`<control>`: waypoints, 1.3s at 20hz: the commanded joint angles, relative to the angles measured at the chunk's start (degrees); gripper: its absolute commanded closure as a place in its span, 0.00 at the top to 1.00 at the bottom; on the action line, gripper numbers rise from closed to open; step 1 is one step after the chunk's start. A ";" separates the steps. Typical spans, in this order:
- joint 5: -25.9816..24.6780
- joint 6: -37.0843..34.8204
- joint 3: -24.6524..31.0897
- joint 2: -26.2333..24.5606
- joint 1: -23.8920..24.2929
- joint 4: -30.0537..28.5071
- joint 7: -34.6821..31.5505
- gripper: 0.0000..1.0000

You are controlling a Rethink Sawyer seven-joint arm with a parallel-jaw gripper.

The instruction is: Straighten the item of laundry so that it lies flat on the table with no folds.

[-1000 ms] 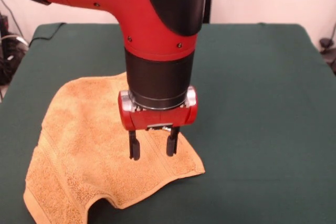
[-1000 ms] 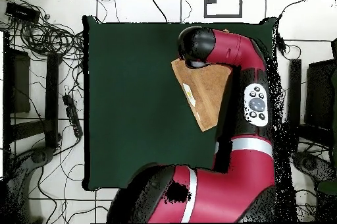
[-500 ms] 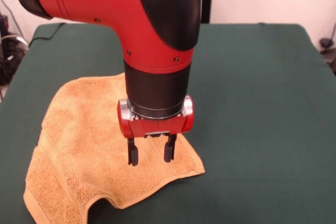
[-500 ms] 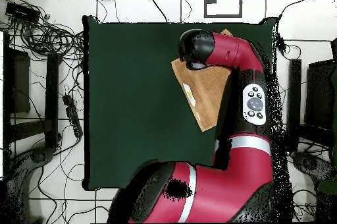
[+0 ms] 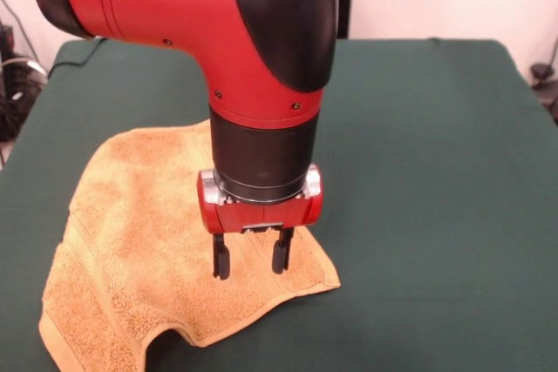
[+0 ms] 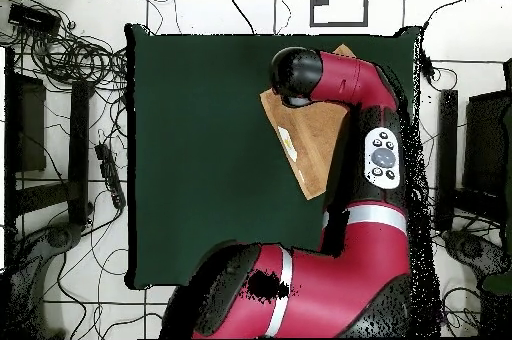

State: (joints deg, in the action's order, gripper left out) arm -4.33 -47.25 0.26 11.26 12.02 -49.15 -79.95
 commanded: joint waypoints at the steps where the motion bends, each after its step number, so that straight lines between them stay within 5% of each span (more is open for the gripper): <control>1: 2.68 3.14 2.06 0.87 -3.90 -7.64 -17.12 1.00; 26: 3.70 12.59 3.85 3.22 -3.19 -20.17 -13.62 1.00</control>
State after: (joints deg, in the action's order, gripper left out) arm -3.43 -37.96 0.07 14.55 9.65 -60.89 -79.95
